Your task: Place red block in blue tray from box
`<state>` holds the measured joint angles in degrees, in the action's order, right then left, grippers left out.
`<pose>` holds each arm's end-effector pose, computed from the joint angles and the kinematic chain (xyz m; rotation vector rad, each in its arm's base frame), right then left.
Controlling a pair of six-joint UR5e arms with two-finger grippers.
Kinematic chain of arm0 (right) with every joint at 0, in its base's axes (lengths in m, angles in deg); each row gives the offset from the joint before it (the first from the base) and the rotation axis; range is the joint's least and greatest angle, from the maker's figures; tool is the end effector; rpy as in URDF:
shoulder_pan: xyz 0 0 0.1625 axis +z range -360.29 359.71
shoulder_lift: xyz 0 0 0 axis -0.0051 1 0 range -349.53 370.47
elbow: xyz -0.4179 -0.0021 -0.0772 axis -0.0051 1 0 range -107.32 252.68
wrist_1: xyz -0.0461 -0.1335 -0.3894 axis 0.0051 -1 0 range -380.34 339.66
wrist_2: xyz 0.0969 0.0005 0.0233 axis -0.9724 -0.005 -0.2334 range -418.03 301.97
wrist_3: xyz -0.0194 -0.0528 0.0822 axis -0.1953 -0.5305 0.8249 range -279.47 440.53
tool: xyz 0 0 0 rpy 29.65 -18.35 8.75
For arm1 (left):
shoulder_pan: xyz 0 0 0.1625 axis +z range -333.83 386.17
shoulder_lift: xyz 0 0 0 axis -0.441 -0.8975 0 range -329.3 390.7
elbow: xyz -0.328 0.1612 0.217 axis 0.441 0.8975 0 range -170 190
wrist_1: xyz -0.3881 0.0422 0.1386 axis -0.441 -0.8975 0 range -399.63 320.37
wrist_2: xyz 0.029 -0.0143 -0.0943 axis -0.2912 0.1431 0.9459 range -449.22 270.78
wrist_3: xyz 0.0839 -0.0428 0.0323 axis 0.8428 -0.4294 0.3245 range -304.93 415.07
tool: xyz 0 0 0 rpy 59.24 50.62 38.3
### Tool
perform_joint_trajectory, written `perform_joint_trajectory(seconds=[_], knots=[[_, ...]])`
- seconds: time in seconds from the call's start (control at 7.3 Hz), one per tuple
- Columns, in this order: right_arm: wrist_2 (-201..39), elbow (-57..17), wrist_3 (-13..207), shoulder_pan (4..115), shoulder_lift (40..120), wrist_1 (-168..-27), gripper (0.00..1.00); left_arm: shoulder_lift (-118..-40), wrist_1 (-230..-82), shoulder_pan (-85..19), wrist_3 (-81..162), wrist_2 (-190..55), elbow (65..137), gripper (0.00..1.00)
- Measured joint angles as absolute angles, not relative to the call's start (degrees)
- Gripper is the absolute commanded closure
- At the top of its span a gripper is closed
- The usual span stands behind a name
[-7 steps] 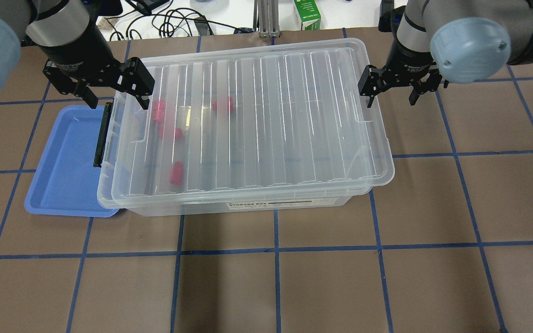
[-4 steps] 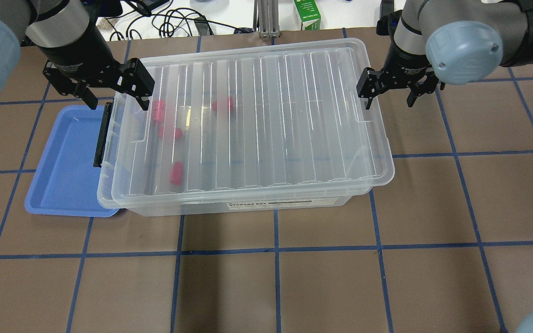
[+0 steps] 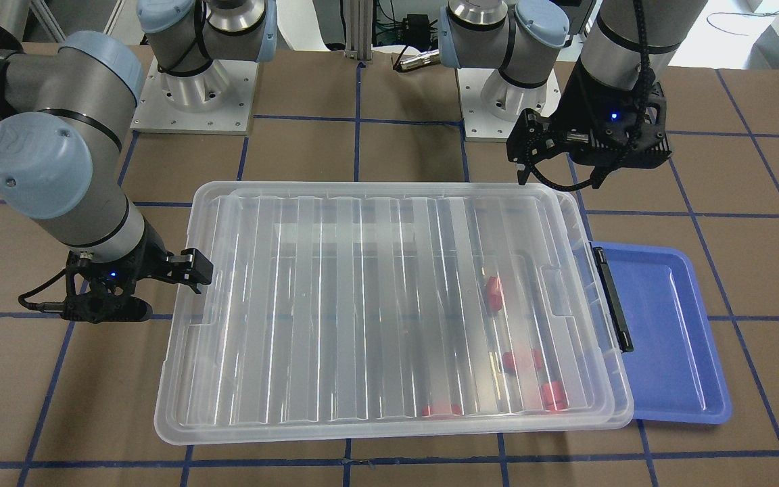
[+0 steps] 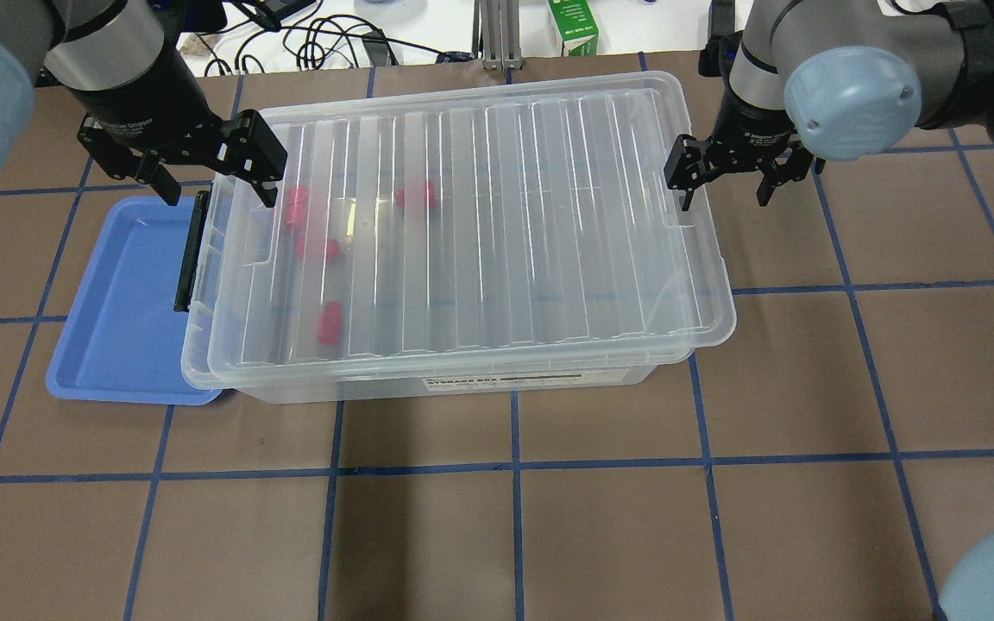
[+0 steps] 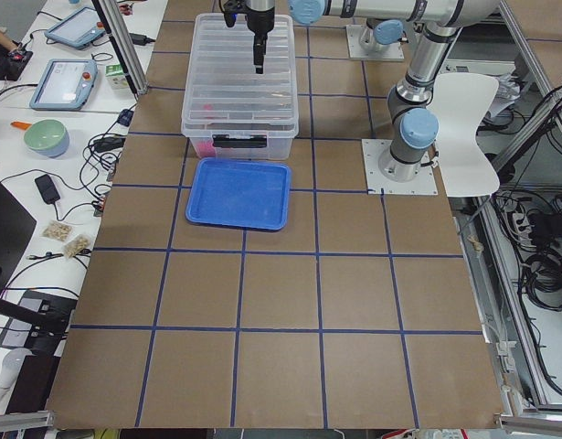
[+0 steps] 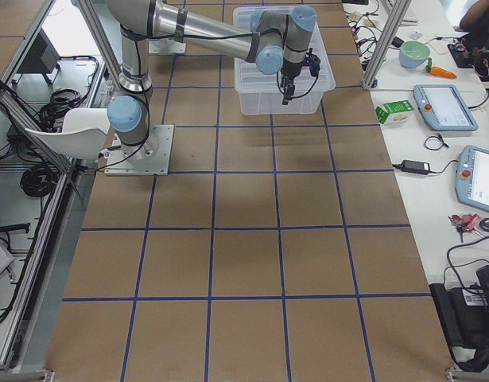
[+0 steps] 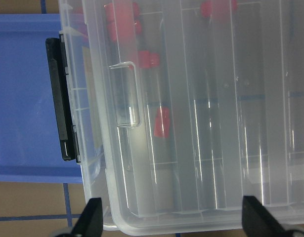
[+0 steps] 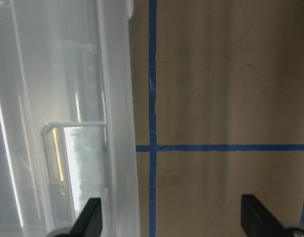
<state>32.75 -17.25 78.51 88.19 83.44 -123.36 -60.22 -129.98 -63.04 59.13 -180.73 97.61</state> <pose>0.1161 -0.5955 0.3482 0.0145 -3.1281 -0.1083 -0.1237 -0.5023 0.5000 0.0884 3.1130 -0.0286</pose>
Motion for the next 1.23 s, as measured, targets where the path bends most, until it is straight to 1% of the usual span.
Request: perform_joint_trajectory(seconds=[0.41, 1.23], knots=[[34.91, -16.86, 78.49, 87.85, 83.43, -123.35, 0.00, -60.16, -129.98, -63.04, 59.20, -180.79, 97.69, 0.00], [35.77, -16.79, 73.55, 82.25, 83.59, -123.14, 0.00, -60.19, -129.98, -63.02, 59.18, -180.71, 97.57, 0.00]])
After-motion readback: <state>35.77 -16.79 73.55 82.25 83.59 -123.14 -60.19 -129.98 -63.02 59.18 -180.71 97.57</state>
